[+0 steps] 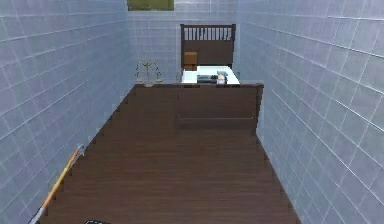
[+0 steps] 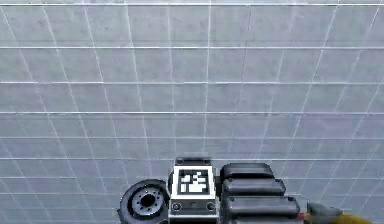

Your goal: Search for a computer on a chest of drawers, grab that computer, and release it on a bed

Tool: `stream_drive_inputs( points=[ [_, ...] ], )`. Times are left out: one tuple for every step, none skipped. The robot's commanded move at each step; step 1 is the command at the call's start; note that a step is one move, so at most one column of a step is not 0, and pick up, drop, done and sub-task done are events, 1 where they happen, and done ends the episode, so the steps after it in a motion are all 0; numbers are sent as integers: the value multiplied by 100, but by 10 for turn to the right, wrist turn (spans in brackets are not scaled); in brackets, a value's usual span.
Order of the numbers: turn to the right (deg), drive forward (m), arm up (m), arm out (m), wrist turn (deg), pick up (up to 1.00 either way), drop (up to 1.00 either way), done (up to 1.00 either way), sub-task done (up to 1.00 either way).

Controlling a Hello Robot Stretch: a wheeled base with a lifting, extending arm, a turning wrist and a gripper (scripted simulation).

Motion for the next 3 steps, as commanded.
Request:
stream_drive_inputs(
  points=[
    [0,25,0,0,0,0,0,0,0],
    [-210,0,0,0,0,0,0,0,0],
    [0,100,0,0,0,0,0,0,0]
  ],
)
